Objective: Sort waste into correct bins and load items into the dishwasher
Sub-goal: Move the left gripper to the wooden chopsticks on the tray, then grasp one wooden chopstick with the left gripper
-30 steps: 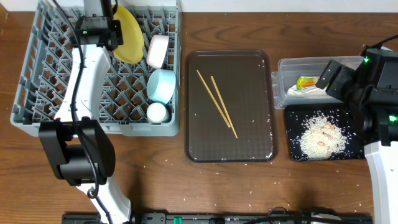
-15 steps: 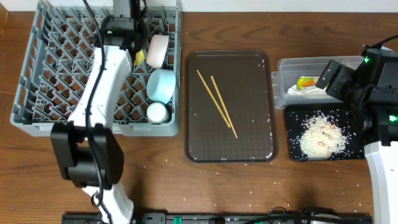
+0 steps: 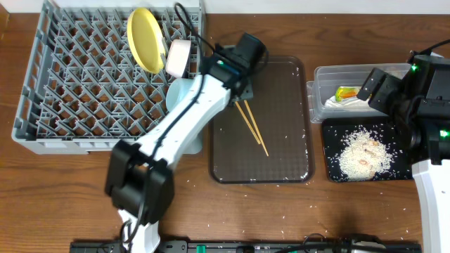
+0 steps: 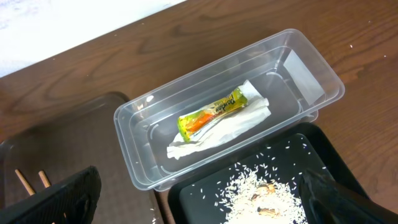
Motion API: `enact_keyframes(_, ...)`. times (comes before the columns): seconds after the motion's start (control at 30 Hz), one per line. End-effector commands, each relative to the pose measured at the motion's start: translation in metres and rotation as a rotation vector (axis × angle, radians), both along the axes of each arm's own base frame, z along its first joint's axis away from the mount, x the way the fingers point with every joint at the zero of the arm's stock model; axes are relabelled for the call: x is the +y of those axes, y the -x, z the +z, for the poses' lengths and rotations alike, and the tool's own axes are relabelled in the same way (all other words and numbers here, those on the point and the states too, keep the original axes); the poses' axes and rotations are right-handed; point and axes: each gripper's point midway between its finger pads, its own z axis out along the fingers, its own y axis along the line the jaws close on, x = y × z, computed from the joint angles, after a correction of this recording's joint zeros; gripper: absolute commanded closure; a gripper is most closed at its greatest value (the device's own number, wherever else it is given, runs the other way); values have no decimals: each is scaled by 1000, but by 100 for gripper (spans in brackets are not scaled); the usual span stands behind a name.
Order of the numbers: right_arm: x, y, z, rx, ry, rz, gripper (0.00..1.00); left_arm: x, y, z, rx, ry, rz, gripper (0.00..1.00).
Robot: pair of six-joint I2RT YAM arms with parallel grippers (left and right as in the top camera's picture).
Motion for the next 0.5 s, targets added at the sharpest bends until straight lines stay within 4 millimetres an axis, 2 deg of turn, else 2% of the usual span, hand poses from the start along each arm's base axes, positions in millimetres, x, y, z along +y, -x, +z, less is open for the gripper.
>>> enact_keyframes(0.0, -3, -1, 7, -18, 0, -17, 1, 2, 0, -43, 79, 22, 202, 47)
enact_keyframes(0.13, -3, -1, 7, -18, 0, -17, 1, 1, 1, -72, 124, 23, 296, 52)
enact_keyframes(0.23, -3, -1, 7, -18, 0, -17, 1, -6, -1, -91, 150, 35, 291, 53)
enact_keyframes(0.47, -3, -1, 7, -18, 0, -17, 1, -11, -5, -114, 167, 33, 289, 53)
